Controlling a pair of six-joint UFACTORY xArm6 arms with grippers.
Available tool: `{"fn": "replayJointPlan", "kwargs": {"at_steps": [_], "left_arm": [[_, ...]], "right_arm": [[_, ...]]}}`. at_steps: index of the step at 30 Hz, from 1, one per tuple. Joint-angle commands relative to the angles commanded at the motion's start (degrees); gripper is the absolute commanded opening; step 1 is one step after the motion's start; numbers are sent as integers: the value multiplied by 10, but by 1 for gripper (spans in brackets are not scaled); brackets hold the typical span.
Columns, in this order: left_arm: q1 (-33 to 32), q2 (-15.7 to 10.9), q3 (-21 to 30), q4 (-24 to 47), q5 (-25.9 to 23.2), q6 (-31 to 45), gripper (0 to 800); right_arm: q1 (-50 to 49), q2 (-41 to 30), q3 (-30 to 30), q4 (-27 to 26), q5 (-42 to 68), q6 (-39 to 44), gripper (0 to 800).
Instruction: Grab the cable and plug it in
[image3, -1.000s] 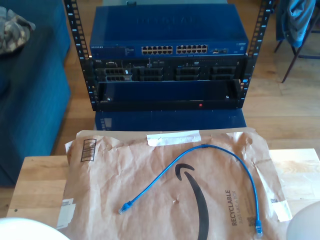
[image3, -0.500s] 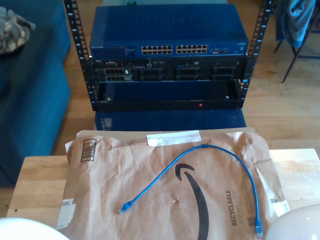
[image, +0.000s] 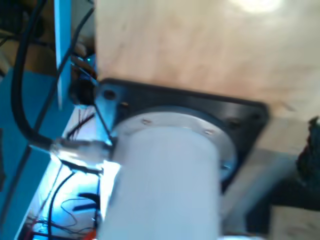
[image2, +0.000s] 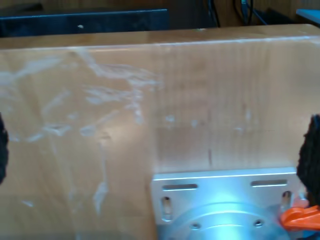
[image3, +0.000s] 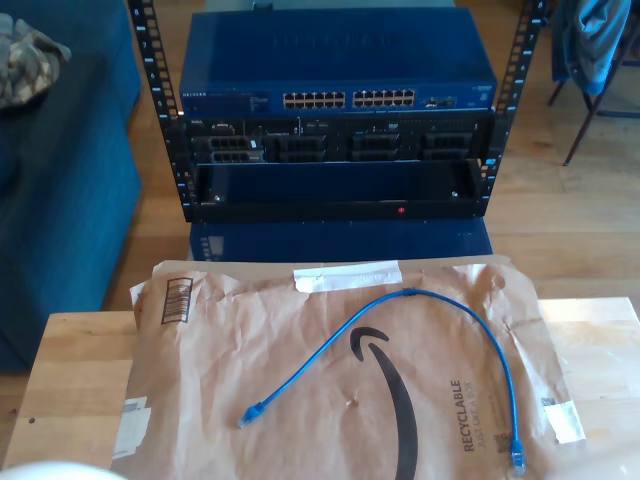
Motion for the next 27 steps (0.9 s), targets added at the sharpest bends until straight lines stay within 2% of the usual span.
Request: {"fn": "replayJointPlan", "kwargs": {"at_steps": [7, 11, 16, 24, 27], "left_arm": [[-151, 1, -62, -18, 46, -145, 800], [-248, 3, -82, -50, 55, -231, 800], [-367, 3, -96, -55, 62, -339, 800], [-462, 0, -102, -110, 64, -407, 800], [-491, 3, -113, -126, 67, -436, 800]], "right_arm": [[164, 74, -85, -2, 8, 198, 793], [275, 89, -125, -3, 33, 287, 794], [401, 89, -160, -2, 65, 371, 793], [621, 92, -206, 1, 87, 526, 792], [734, 130, -239, 1, 85, 600, 794]]}}
